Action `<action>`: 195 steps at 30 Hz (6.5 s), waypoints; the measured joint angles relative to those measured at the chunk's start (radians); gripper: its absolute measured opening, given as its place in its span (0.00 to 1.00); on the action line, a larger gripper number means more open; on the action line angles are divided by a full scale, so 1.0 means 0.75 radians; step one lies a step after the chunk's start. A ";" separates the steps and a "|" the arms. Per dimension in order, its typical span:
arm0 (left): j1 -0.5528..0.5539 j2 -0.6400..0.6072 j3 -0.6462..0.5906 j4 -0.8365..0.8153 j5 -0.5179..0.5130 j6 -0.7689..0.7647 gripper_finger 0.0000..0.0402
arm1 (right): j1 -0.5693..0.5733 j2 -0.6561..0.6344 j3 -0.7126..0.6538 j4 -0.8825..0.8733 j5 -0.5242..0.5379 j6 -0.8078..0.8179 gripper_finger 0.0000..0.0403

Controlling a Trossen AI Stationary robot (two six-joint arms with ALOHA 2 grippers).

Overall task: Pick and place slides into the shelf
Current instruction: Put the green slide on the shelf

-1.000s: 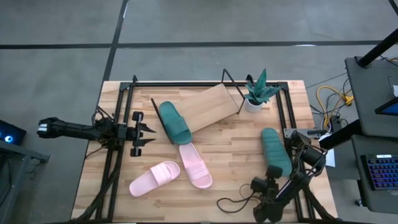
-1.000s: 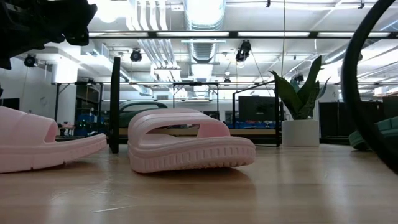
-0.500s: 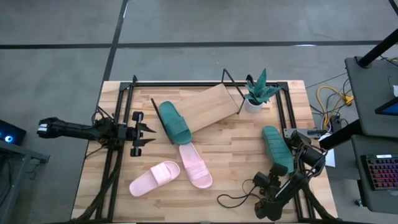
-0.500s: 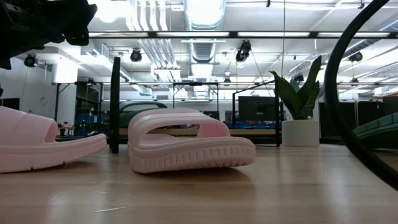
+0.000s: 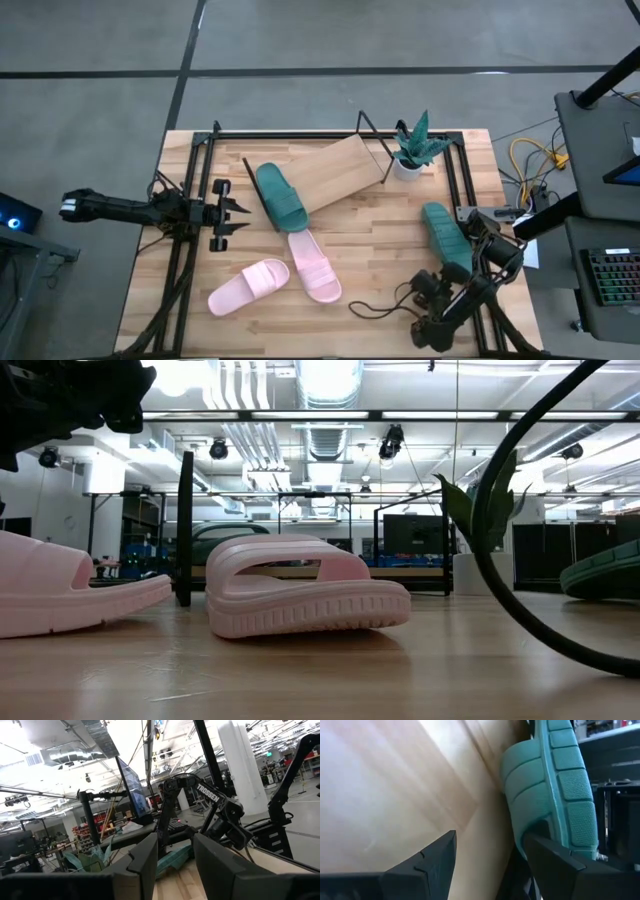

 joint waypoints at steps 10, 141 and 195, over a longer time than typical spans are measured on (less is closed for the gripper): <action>0.000 0.000 0.000 -0.001 0.000 0.000 0.28 | -0.041 -0.005 -0.057 -0.007 0.067 0.049 0.55; 0.000 0.011 0.000 0.001 0.000 -0.004 0.28 | -0.640 -0.295 0.191 0.617 0.556 -1.480 0.67; 0.000 0.012 0.000 0.000 0.000 -0.005 0.28 | -0.604 -0.256 0.483 0.280 0.718 -1.383 0.03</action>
